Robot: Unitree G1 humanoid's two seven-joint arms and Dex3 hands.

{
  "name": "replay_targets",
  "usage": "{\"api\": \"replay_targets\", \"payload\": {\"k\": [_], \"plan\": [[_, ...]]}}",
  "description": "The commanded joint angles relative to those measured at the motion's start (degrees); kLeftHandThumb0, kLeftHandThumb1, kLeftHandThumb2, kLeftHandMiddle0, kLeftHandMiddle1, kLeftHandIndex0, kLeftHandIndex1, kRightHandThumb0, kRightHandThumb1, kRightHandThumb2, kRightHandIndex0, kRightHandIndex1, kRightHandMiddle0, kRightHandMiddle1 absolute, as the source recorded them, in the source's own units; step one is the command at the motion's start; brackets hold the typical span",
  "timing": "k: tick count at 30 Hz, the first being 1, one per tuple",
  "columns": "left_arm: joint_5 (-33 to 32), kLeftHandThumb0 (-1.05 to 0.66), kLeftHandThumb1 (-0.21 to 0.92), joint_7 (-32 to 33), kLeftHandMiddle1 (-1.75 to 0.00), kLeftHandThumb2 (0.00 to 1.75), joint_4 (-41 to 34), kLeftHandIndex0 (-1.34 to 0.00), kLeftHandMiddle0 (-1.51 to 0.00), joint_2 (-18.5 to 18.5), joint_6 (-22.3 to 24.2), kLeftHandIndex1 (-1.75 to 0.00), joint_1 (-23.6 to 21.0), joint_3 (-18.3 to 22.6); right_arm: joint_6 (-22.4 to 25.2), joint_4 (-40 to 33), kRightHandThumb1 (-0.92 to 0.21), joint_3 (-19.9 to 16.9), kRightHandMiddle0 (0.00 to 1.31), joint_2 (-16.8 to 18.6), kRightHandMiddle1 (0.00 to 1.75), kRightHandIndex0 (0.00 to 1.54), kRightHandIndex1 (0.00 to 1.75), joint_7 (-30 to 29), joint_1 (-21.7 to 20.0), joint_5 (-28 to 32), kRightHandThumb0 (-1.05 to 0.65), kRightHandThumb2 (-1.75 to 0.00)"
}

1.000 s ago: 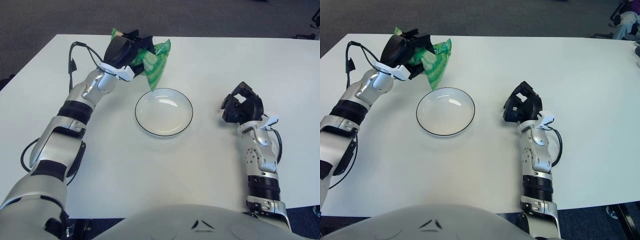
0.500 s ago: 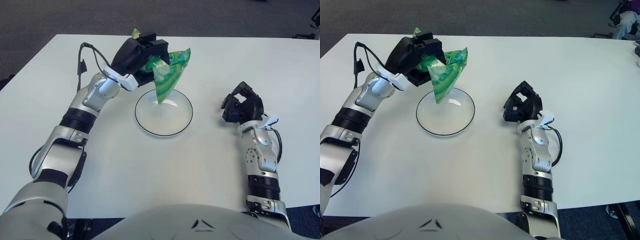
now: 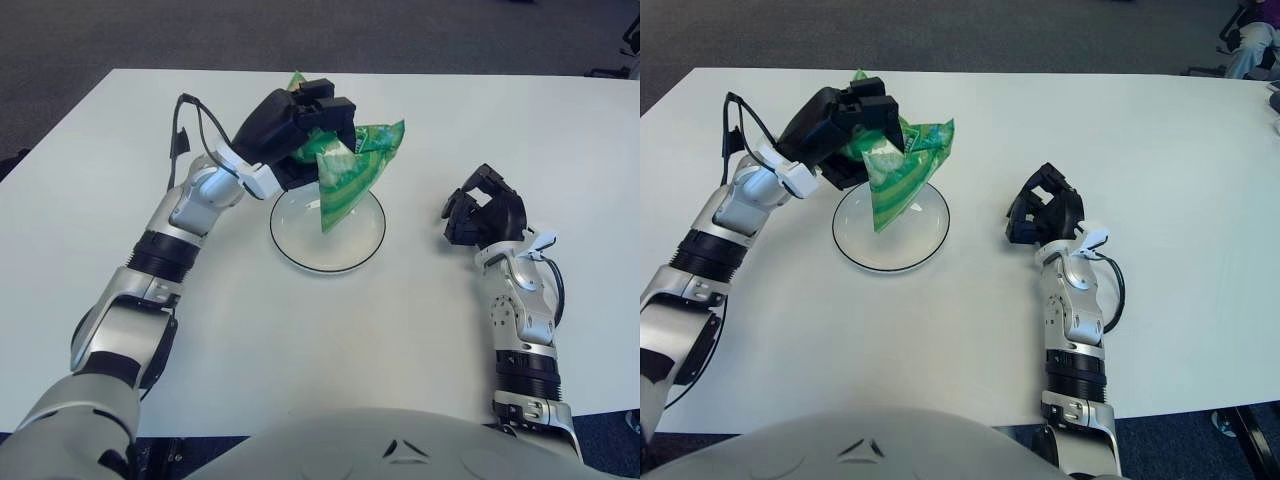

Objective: Put the snack into the plate.

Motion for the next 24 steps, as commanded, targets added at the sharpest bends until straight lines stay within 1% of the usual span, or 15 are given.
{"api": "replay_targets", "payload": {"k": [1, 9, 12, 17, 24], "plan": [[-2.23, 0.58, 0.07, -3.24, -1.75, 1.61, -0.05, -1.02, -0.81, -0.15, -1.26, -1.75, 0.60, -0.22, 0.65, 3.04, 0.10, -0.16, 0.71, 1.93, 1.75, 0.94, 1.64, 0.02, 4.99, 0.76, -0.01, -1.75], [-7.35, 0.57, 0.08, -11.09, -1.75, 1.61, 0.88, -1.02, -0.81, 0.03, -2.00, -1.75, 0.61, -1.18, 1.19, 2.78, 0.10, -0.35, 0.71, 2.09, 1.75, 0.94, 1.64, -0.09, 5.00, 1.00, -0.01, -1.75], [-8.19, 0.57, 0.08, -13.85, -1.75, 1.61, 0.80, -1.01, -0.81, 0.36, -2.05, -1.75, 1.04, -1.49, 1.28, 2.69, 0.10, -0.38, 0.71, 2.15, 1.75, 0.94, 1.64, -0.21, 5.01, 0.90, -0.01, -1.75], [-7.91, 0.57, 0.08, -16.28, -1.75, 1.60, 0.53, -1.01, -0.80, -0.13, -2.20, -1.75, 1.71, -1.56, 0.93, 2.75, 0.10, -0.26, 0.71, 2.07, 1.75, 0.94, 1.64, -0.14, 5.06, 0.56, -0.01, -1.75], [-4.31, 0.57, 0.09, -16.30, -1.75, 1.59, 2.74, -1.00, -0.80, -1.57, -4.31, -1.75, 1.83, -1.65, 1.06, 2.73, 0.10, -0.19, 0.71, 1.98, 1.75, 0.94, 1.64, -0.28, 5.09, 0.30, -0.01, -1.75]]}}
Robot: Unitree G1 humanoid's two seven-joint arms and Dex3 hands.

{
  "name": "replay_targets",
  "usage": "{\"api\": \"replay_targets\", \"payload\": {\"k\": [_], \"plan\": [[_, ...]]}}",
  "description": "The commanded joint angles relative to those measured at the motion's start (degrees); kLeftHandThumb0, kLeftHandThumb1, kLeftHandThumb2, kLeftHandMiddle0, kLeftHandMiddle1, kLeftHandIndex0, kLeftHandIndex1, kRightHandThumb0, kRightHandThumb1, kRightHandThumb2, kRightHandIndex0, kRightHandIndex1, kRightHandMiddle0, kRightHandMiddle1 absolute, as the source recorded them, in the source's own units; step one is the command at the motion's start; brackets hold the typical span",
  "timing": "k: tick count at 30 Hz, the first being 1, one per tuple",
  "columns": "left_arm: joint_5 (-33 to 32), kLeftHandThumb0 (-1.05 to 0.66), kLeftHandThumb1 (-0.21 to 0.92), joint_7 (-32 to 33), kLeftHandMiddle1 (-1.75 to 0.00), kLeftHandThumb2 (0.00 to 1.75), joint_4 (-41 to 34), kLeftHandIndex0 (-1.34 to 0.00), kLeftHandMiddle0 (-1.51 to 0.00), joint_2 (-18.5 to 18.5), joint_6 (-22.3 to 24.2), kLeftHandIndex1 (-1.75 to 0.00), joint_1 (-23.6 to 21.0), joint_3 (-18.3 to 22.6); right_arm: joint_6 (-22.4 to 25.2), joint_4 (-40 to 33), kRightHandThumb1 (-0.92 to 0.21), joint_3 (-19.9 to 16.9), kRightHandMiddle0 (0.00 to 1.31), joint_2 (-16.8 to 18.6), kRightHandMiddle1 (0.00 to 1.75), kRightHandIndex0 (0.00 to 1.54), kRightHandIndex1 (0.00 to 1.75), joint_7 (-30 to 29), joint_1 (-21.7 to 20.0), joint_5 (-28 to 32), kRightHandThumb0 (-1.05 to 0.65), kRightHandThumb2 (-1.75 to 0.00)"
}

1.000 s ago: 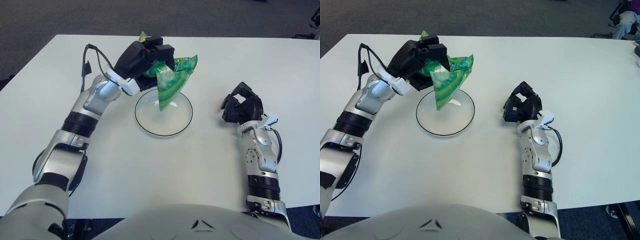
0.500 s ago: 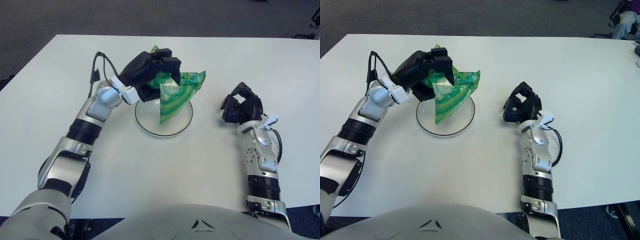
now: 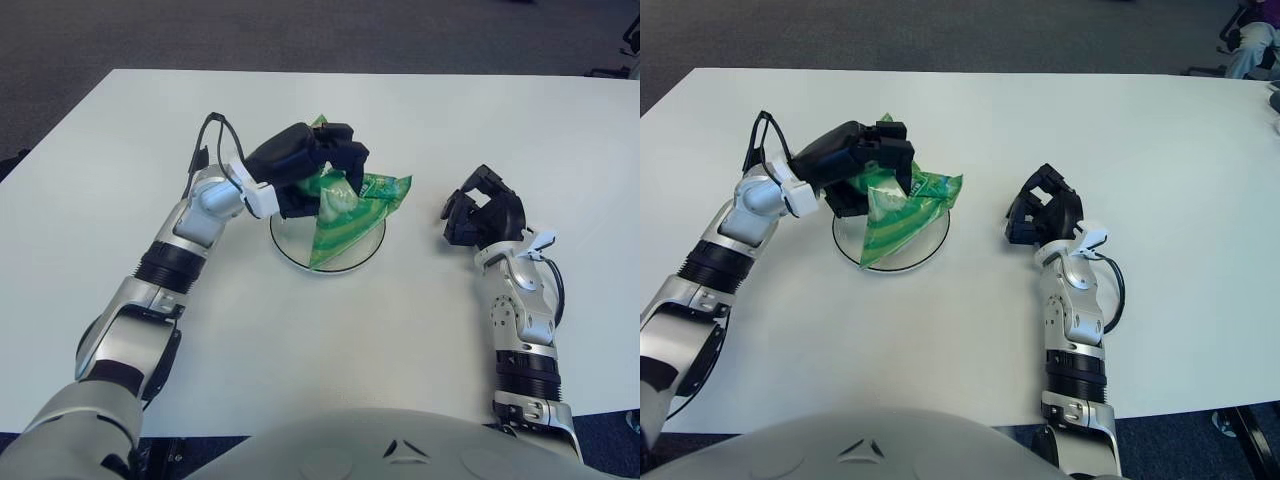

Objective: Put the snack into the plate.

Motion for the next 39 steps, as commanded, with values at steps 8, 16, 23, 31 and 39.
{"api": "replay_targets", "payload": {"k": [8, 16, 23, 31, 39], "plan": [[1.93, 0.56, 0.10, -2.49, -1.75, 1.58, 5.72, -0.99, -0.79, -1.03, -2.40, -1.75, -0.01, -1.51, 0.27, 2.77, 0.11, -0.15, 0.72, 2.15, 1.75, 0.96, 1.62, -0.46, 5.10, 0.54, -0.01, -1.75], [3.68, 0.56, 0.10, -4.09, -1.75, 1.58, 8.29, -0.98, -0.79, -0.95, -2.12, -1.75, -0.70, -2.44, 0.02, 2.98, 0.10, 0.01, 0.71, 1.95, 1.75, 0.95, 1.63, -0.09, 5.03, 0.41, -0.01, -1.75], [5.41, 0.56, 0.10, -4.17, -1.75, 1.58, 9.80, -0.99, -0.79, -1.57, -1.95, -1.75, -0.49, -3.13, 0.03, 3.03, 0.10, -0.03, 0.71, 1.94, 1.75, 0.95, 1.63, -0.01, 5.01, 0.50, -0.01, -1.75], [17.95, 0.36, 0.01, -0.34, -1.75, 1.64, 10.89, -0.96, -0.85, 0.06, -2.99, -1.63, -2.29, -4.43, 0.06, 2.78, 0.10, -0.04, 0.71, 2.20, 1.75, 0.95, 1.62, 0.01, 5.09, 0.83, -0.01, -1.75], [21.16, 0.01, 0.05, -0.34, -1.75, 1.55, 11.24, -0.73, -0.79, 1.21, -2.06, -1.53, -3.01, -6.22, -0.16, 2.99, 0.11, -0.14, 0.72, 2.19, 1.75, 0.96, 1.61, 0.33, 5.07, 1.06, -0.01, -1.75]]}}
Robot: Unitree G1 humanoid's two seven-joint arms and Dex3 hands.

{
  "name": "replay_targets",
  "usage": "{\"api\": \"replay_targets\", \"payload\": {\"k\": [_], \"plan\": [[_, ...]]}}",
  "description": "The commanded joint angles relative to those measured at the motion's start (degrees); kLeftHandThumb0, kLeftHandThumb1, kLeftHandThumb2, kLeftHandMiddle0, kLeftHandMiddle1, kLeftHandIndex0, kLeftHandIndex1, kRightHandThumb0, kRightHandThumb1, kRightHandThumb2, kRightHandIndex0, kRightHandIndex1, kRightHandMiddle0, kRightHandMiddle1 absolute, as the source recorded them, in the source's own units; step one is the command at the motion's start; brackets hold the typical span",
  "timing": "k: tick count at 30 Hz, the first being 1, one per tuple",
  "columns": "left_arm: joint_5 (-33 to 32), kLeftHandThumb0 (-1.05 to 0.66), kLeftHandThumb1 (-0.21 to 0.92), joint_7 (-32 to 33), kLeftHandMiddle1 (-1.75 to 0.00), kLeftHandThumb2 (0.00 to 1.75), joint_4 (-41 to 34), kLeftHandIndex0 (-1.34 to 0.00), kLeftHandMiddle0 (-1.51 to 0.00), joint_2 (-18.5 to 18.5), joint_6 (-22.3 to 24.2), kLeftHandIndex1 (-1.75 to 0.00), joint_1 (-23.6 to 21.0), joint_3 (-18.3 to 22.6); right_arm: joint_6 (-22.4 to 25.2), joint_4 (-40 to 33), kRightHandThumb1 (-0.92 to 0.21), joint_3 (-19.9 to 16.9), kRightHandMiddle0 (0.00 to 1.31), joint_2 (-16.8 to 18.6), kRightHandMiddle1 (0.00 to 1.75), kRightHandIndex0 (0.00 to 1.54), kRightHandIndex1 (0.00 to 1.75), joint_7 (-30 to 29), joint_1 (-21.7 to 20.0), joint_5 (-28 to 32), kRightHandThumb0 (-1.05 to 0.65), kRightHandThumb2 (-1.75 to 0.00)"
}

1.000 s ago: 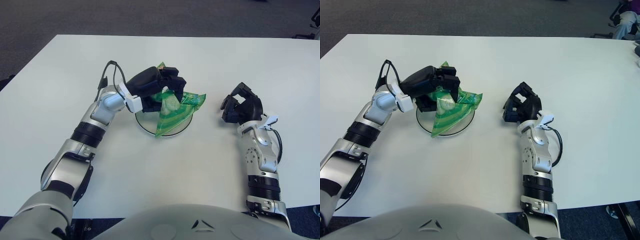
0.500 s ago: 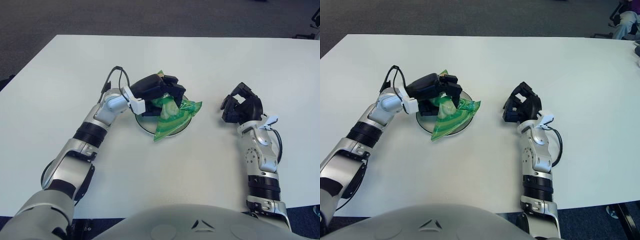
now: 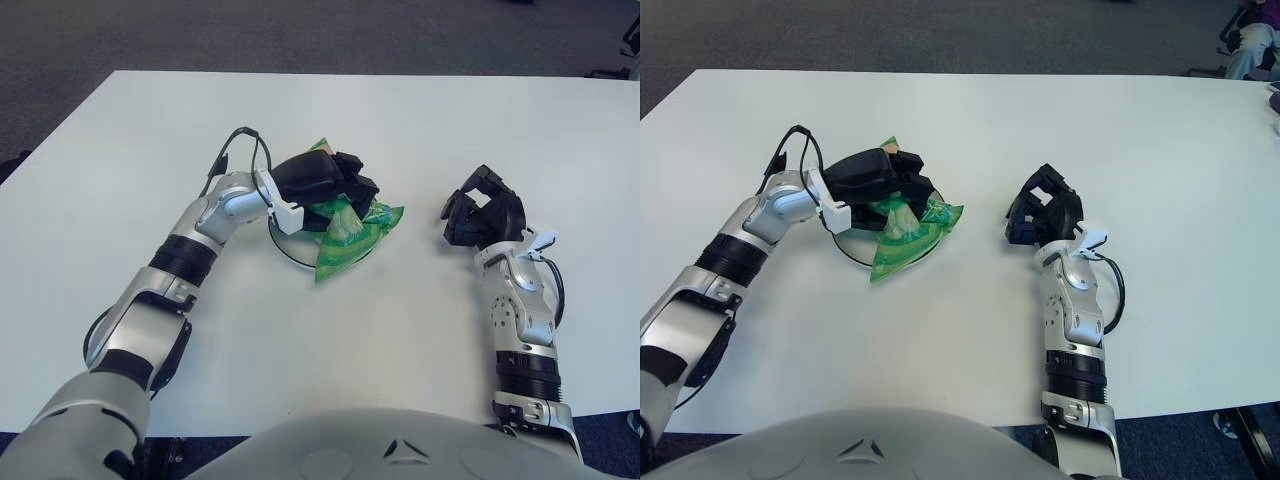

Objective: Put the snack into the plate.

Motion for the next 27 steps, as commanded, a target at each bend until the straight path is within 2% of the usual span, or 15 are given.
{"api": "replay_targets", "payload": {"k": [1, 2, 4, 7, 8, 9, 10, 12, 14, 15, 19, 27], "plan": [[3.10, 0.00, 0.13, -2.32, -1.75, 1.48, 1.49, -0.66, -0.71, 2.09, 1.67, -1.57, 1.36, -2.16, -0.24, 3.18, 0.11, -0.13, 0.71, 2.14, 1.75, 0.96, 1.61, 0.31, 5.03, 0.89, -0.01, -1.75], [2.83, 0.00, 0.25, -2.78, -1.75, 1.36, 1.38, -0.56, -0.59, 2.27, 1.93, -1.63, 1.44, -2.40, -0.30, 3.21, 0.11, -0.10, 0.71, 2.12, 1.75, 0.96, 1.62, 0.32, 5.03, 0.82, -0.01, -1.75], [2.49, -0.01, 0.42, -3.15, -1.75, 1.18, 0.95, -0.42, -0.45, 2.54, 2.55, -1.70, 1.62, -2.68, -0.38, 3.23, 0.11, -0.05, 0.71, 2.09, 1.75, 0.96, 1.62, 0.35, 5.04, 0.74, -0.01, -1.75], [2.04, -0.01, 0.58, -3.78, -1.75, 1.01, 0.03, -0.31, -0.33, 2.88, 3.80, -1.73, 1.78, -2.96, -0.48, 3.31, 0.10, -0.02, 0.71, 2.06, 1.75, 0.95, 1.62, 0.42, 5.04, 0.69, -0.01, -1.75], [1.97, -0.14, 0.62, -4.33, -1.73, 0.97, -0.47, -0.25, -0.35, 3.08, 4.56, -1.68, 1.79, -3.12, -0.59, 3.41, 0.10, -0.01, 0.71, 2.03, 1.75, 0.95, 1.62, 0.51, 5.03, 0.67, -0.01, -1.75], [1.91, -0.35, 0.70, -4.69, -1.65, 0.87, -0.84, -0.16, -0.35, 3.24, 5.12, -1.57, 1.79, -3.26, -0.66, 3.48, 0.10, -0.01, 0.71, 2.01, 1.75, 0.95, 1.63, 0.58, 5.02, 0.65, -0.01, -1.75], [1.91, -0.50, 0.77, -5.32, -1.53, 0.78, -1.24, -0.10, -0.34, 3.50, 5.76, -1.47, 1.73, -3.50, -0.77, 3.57, 0.10, -0.01, 0.71, 1.98, 1.75, 0.95, 1.63, 0.66, 5.01, 0.62, -0.01, -1.75], [1.69, -0.63, 0.84, -6.42, -1.32, 0.68, -1.71, -0.05, -0.31, 3.93, 6.51, -1.31, 1.56, -4.00, -0.87, 3.68, 0.10, -0.04, 0.71, 1.94, 1.75, 0.94, 1.64, 0.79, 4.99, 0.55, -0.01, -1.75], [1.37, -0.73, 0.89, -7.25, -1.13, 0.62, -1.99, -0.02, -0.26, 4.22, 6.95, -1.14, 1.44, -4.35, -0.90, 3.74, 0.10, -0.07, 0.71, 1.93, 1.75, 0.94, 1.64, 0.86, 4.97, 0.50, -0.01, -1.75], [1.03, -0.74, 0.90, -7.83, -1.10, 0.61, -2.03, -0.02, -0.26, 4.44, 7.04, -1.12, 1.33, -4.53, -0.80, 3.69, 0.10, -0.04, 0.71, 1.96, 1.75, 0.94, 1.65, 0.78, 4.95, 0.43, -0.01, -1.75], [-0.81, -0.82, 0.92, -11.03, -0.83, 0.61, -2.73, 0.00, -0.11, 5.58, 7.51, -0.81, 0.84, -5.19, -0.63, 3.65, 0.10, 0.01, 0.71, 2.01, 1.75, 0.94, 1.64, 0.41, 4.88, 0.10, -0.01, -1.75], [-5.83, -0.89, 0.92, -17.81, -0.51, 0.59, -5.61, 0.00, -0.01, 7.46, 9.63, -0.50, 0.66, -5.87, -0.70, 3.75, 0.10, 0.05, 0.71, 2.04, 1.75, 0.94, 1.64, 0.30, 4.85, -0.02, -0.01, -1.75]]}}
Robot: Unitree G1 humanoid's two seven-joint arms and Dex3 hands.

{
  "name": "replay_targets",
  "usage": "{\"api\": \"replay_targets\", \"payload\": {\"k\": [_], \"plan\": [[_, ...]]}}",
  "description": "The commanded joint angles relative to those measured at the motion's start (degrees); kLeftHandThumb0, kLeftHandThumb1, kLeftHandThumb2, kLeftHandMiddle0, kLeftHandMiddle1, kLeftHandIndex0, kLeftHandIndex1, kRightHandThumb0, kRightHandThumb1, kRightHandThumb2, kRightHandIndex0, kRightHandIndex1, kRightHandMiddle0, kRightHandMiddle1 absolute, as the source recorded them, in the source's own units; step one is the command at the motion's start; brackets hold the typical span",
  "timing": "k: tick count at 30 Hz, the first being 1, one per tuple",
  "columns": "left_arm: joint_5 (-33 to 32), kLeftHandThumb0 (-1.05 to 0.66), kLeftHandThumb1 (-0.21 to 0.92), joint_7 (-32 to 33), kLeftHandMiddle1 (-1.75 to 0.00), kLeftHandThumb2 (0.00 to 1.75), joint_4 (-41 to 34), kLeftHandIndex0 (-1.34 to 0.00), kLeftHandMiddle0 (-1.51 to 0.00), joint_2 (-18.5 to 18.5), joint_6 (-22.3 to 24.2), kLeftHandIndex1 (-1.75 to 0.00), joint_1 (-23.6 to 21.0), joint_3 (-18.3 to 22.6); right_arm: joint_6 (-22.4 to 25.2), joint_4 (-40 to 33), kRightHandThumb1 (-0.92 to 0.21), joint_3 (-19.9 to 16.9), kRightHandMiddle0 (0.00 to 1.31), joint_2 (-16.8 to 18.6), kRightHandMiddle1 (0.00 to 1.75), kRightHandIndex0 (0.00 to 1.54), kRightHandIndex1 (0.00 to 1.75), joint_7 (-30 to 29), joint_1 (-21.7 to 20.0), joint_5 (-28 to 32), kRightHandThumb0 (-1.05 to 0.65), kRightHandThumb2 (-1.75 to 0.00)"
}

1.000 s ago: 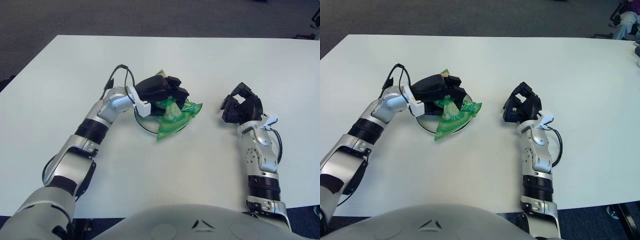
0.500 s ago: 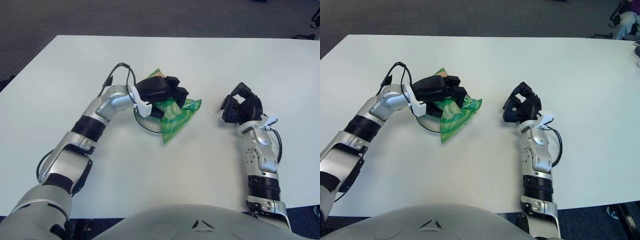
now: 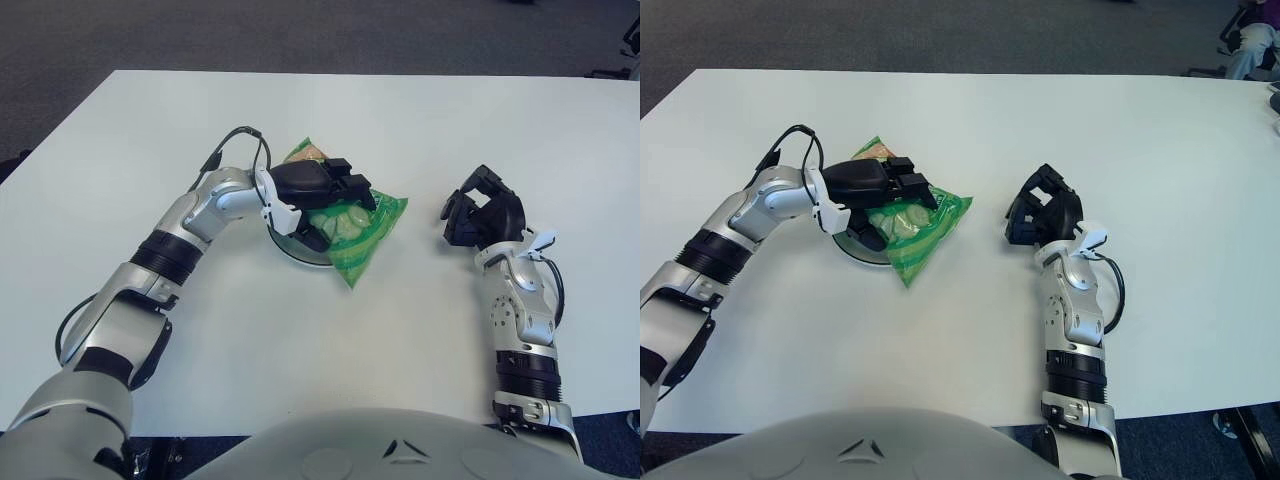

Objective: Put the snack into the plate.

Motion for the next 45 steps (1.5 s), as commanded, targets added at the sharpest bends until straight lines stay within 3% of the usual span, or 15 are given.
{"api": "replay_targets", "payload": {"k": [1, 10, 13, 18, 22, 28, 34, 45], "plan": [[-1.76, -0.89, 0.92, -5.79, -0.45, 0.57, -0.89, 0.00, 0.00, 1.55, 1.81, -0.45, 0.46, -1.90, -0.62, 3.57, 0.10, 0.00, 0.71, 2.04, 1.75, 0.94, 1.64, -0.15, 4.84, 0.20, -0.01, -1.75], [-5.95, -0.94, 0.92, -11.76, -0.25, 0.42, -2.56, 0.00, 0.00, 2.48, 3.96, -0.10, -0.17, -1.85, -0.78, 3.66, 0.09, 0.00, 0.70, 2.01, 1.75, 0.94, 1.65, 0.06, 4.81, 0.31, -0.01, -1.75], [-10.84, -0.96, 0.92, -14.48, -0.12, 0.35, -3.75, 0.00, 0.00, 2.41, 5.90, -0.03, 0.41, -1.12, -0.72, 3.57, 0.09, -0.03, 0.70, 2.09, 1.75, 0.94, 1.65, -0.14, 4.80, 0.27, -0.01, -1.75], [-18.11, -0.98, 0.90, -19.85, -0.02, 0.30, -4.30, 0.00, 0.00, 1.66, 9.43, 0.00, 0.89, -0.88, -0.54, 3.49, 0.10, -0.14, 0.71, 2.18, 1.75, 0.95, 1.64, -0.27, 4.81, 0.43, -0.01, -1.75], [-21.58, -1.00, 0.87, -21.76, 0.00, 0.27, -4.05, 0.00, 0.00, 1.30, 7.84, 0.00, 0.63, 0.28, -0.60, 3.43, 0.10, -0.09, 0.71, 2.14, 1.75, 0.95, 1.63, -0.22, 4.87, 0.39, -0.01, -1.75], [-23.66, -0.98, 0.83, -22.79, 0.00, 0.23, -2.73, 0.00, 0.00, 0.26, 6.17, 0.00, 0.59, 1.52, -0.52, 3.64, 0.10, -0.06, 0.71, 2.09, 1.75, 0.95, 1.63, -0.36, 4.68, 0.22, -0.01, -1.75], [-27.96, -0.93, 0.80, -24.01, 0.00, 0.20, -4.92, 0.00, 0.00, -0.06, 9.32, 0.00, 1.27, 3.68, -0.02, 3.64, 0.10, -0.22, 0.71, 2.28, 1.75, 0.95, 1.63, -0.74, 4.54, 0.49, -0.01, -1.75], [-33.30, -0.91, 0.78, -26.61, 0.00, 0.19, -3.39, 0.00, 0.00, -1.46, 10.41, 0.00, 1.32, 7.10, -0.53, 4.10, 0.09, -0.14, 0.71, 2.08, 1.75, 0.94, 1.65, -0.46, 4.40, 0.30, -0.01, -1.75]]}}
